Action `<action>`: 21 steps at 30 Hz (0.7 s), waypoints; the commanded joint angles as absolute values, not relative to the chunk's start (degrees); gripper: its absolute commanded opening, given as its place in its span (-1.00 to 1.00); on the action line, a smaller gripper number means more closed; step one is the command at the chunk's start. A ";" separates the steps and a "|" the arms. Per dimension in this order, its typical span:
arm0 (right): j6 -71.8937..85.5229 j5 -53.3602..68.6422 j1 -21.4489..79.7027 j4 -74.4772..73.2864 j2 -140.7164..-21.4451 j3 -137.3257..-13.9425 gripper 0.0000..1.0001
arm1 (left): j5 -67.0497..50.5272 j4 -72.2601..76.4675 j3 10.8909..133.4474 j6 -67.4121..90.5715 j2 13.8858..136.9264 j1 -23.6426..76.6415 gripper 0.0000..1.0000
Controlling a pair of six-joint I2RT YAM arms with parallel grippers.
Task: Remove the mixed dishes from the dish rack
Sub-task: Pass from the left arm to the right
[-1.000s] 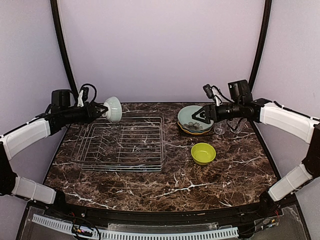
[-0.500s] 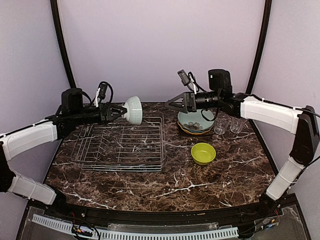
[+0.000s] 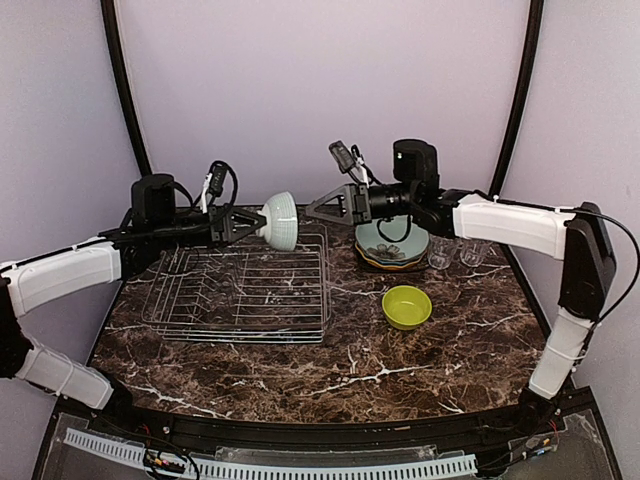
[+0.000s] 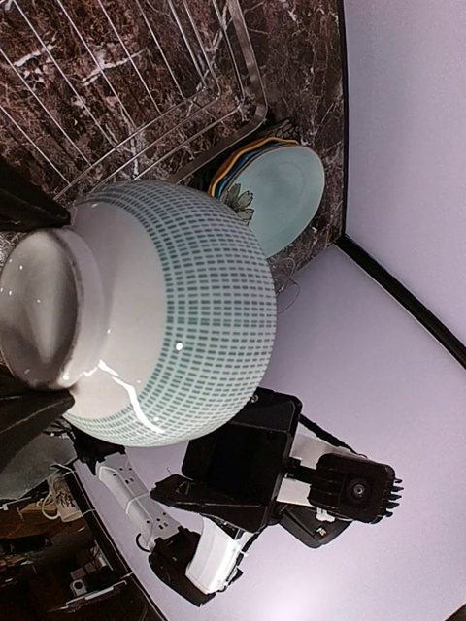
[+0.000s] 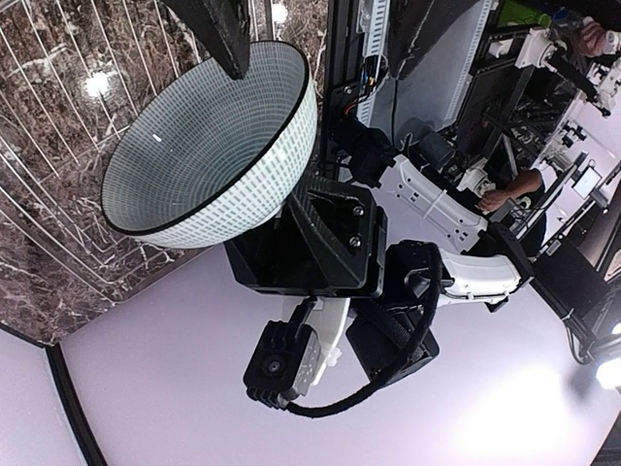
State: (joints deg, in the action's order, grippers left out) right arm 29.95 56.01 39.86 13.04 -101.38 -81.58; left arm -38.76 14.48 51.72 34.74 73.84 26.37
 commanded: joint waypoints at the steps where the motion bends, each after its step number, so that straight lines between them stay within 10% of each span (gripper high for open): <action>1: 34.70 59.51 40.75 20.47 -102.99 -82.88 -0.09 | -40.47 19.66 54.93 35.33 73.73 27.22 -0.77; 21: 47.30 64.24 41.59 34.77 -107.05 -81.97 -0.76 | -39.42 26.00 53.90 38.43 76.39 29.04 -0.77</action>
